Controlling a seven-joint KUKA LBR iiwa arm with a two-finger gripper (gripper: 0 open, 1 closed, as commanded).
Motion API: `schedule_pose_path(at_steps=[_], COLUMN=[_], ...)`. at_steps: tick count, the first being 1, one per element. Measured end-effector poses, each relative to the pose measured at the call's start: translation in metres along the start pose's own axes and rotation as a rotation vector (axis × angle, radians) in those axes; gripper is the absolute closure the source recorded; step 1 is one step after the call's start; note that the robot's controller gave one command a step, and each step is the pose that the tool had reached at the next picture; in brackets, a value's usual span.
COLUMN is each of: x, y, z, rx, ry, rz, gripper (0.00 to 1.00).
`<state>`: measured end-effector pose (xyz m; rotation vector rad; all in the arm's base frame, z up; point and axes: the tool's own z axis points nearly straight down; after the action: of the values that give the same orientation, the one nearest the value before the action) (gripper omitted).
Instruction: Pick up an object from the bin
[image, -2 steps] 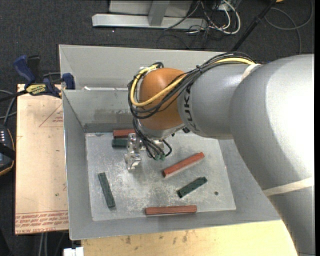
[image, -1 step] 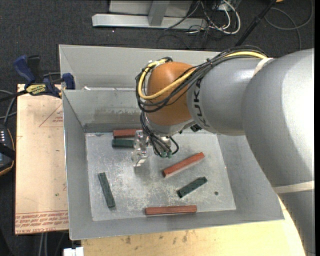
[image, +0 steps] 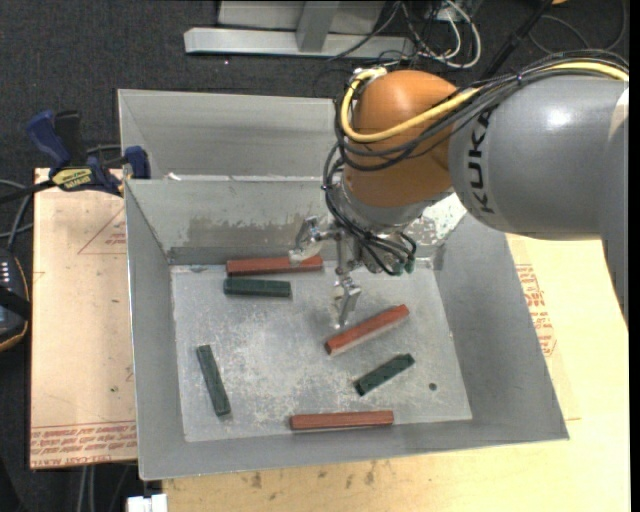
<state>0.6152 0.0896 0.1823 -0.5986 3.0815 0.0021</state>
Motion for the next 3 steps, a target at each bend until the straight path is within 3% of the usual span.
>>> schedule_pose_path(at_steps=[1, 2, 3], x=[0.001, 0.015, 0.039], y=[-0.016, -0.044, -0.083], z=[-0.02, 0.032, 0.103], rx=[0.004, 0.002, 0.005], ry=[-0.005, -0.006, -0.016], rz=[-0.03, -0.074, -0.02], gripper=[0.0, 0.0, 1.0])
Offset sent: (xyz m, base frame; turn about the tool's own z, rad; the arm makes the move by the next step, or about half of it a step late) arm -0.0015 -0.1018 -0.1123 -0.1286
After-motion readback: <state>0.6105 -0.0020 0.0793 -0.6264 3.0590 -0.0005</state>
